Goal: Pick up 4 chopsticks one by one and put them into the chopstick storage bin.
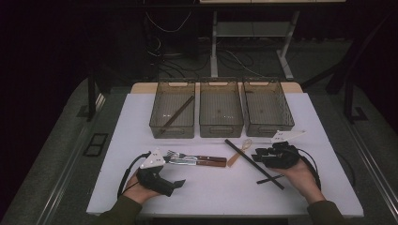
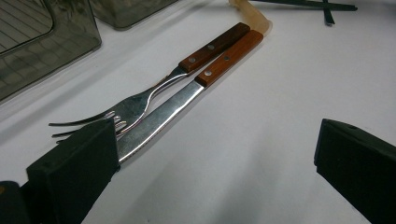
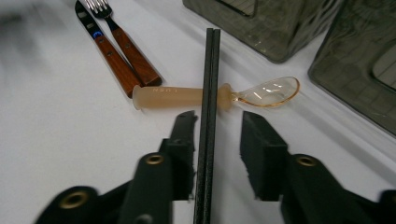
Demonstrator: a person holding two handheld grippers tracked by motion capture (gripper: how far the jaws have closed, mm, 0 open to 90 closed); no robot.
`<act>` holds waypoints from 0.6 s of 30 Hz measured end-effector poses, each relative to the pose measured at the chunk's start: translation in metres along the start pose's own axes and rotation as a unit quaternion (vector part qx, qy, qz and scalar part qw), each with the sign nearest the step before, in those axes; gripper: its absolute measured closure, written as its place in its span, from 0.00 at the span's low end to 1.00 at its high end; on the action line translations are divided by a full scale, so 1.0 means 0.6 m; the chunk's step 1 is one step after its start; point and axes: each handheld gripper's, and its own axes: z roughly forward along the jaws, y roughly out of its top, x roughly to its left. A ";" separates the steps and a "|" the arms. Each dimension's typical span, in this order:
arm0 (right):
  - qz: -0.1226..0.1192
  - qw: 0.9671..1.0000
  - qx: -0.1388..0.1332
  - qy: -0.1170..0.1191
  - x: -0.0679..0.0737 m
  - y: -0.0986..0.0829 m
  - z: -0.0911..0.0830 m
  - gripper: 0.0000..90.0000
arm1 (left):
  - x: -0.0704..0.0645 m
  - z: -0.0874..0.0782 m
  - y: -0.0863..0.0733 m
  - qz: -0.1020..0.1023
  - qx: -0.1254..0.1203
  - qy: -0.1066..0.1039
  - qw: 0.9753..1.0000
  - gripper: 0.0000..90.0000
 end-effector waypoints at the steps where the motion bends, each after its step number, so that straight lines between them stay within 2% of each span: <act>1: -0.002 1.000 0.004 0.000 0.001 -0.001 0.002 0.79 | 0.000 0.000 0.000 0.002 0.002 0.000 1.000 0.00; 8: -0.015 0.999 0.027 -0.009 0.007 -0.008 0.009 0.88 | -0.001 0.002 0.000 0.003 0.002 -0.001 1.000 0.00; 18: -0.013 0.999 0.045 -0.004 0.006 -0.015 0.013 0.91 | 0.000 0.002 -0.001 0.003 0.004 0.000 1.000 0.00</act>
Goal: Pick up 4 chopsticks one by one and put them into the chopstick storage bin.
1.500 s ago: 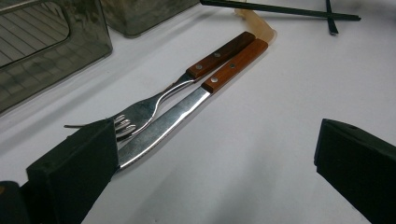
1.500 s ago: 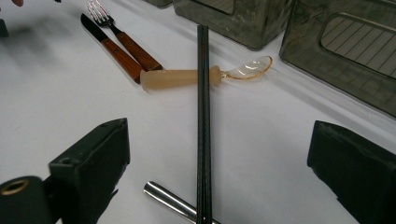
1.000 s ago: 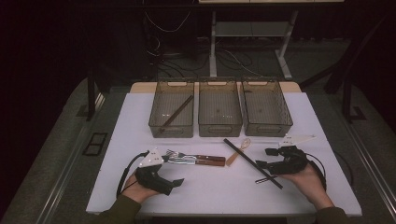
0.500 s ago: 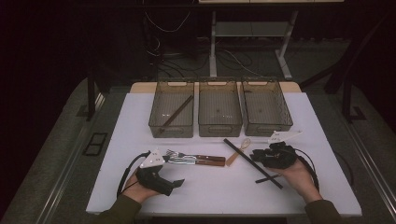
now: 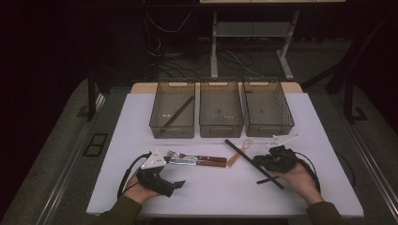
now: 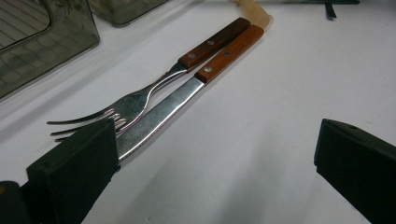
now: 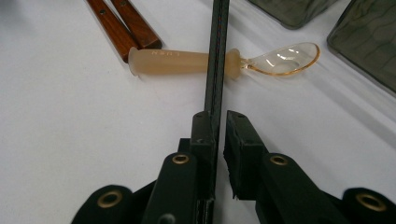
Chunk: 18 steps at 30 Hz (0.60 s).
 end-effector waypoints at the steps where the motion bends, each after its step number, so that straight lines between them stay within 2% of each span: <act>1: 0.000 1.000 0.002 0.000 0.000 0.000 0.000 0.91 | 0.000 0.000 0.000 -0.001 0.000 0.000 1.000 0.00; 18: 0.001 1.000 0.012 -0.002 -0.003 -0.004 0.002 0.92 | 0.000 0.001 0.000 0.001 0.004 -0.001 1.000 0.00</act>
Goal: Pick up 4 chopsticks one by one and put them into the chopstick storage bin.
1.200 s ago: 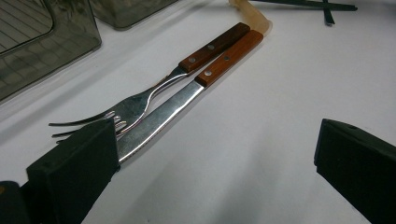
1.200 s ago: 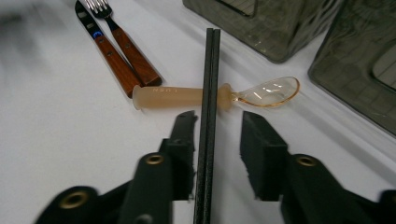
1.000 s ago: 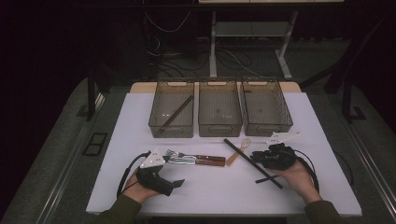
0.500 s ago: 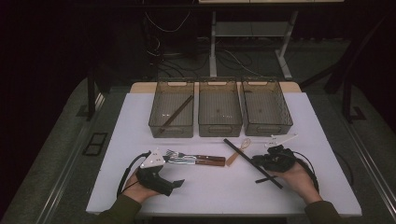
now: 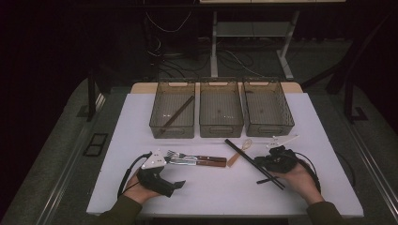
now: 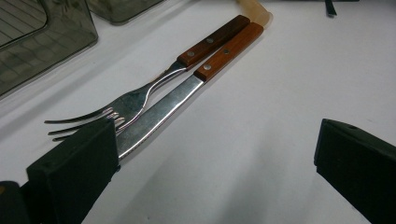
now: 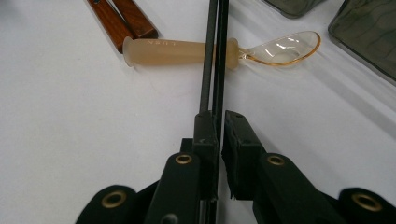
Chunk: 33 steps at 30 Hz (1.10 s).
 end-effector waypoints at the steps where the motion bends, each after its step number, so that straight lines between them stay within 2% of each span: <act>1: -0.001 1.000 0.001 -0.001 -0.001 0.000 0.000 0.92 | 0.000 0.000 0.000 0.000 0.000 0.000 1.000 0.00; 9: -0.003 1.000 0.011 -0.005 -0.002 -0.003 0.006 0.92 | -0.001 0.000 0.000 0.004 0.000 -0.003 1.000 0.00; 18: -0.016 1.000 0.023 -0.013 0.003 -0.003 0.012 0.91 | -0.001 0.001 0.000 0.006 0.001 -0.002 1.000 0.00; 33: -0.011 0.999 0.024 -0.022 0.005 -0.004 0.013 0.95 | -0.001 0.002 0.000 0.009 0.004 -0.002 1.000 0.00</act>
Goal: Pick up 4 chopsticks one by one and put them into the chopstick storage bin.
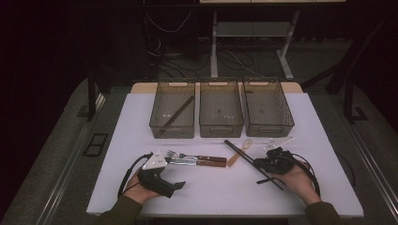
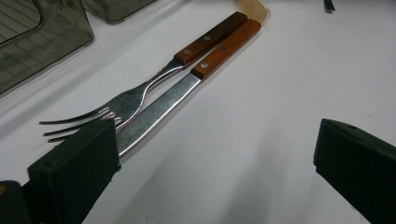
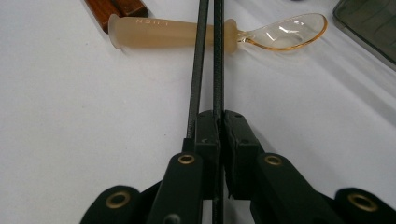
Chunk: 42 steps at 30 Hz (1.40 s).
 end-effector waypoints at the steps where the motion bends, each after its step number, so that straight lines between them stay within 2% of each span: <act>1: 0.000 1.000 -0.001 0.000 -0.001 0.000 0.000 0.95 | 0.000 0.000 0.000 0.000 -0.001 0.000 1.000 0.00; 10: 0.008 1.000 -0.003 -0.005 -0.006 -0.001 -0.007 0.95 | 0.000 0.001 0.000 0.001 -0.001 -0.002 1.000 0.00; 17: 0.018 1.000 -0.019 0.003 -0.008 0.000 -0.019 0.95 | -0.001 0.000 0.000 -0.001 -0.004 -0.002 1.000 0.00; 27: 0.019 0.999 -0.036 0.017 -0.004 0.011 -0.036 0.95 | -0.002 0.000 0.000 -0.003 -0.005 -0.001 1.000 0.00; 35: 0.024 0.998 -0.059 0.020 -0.003 0.027 -0.049 0.95 | -0.003 0.001 0.000 -0.005 -0.005 0.001 1.000 0.00; 42: 0.035 0.995 -0.091 0.026 -0.003 0.052 -0.053 0.95 | -0.005 0.002 0.000 -0.009 -0.010 0.000 1.000 0.00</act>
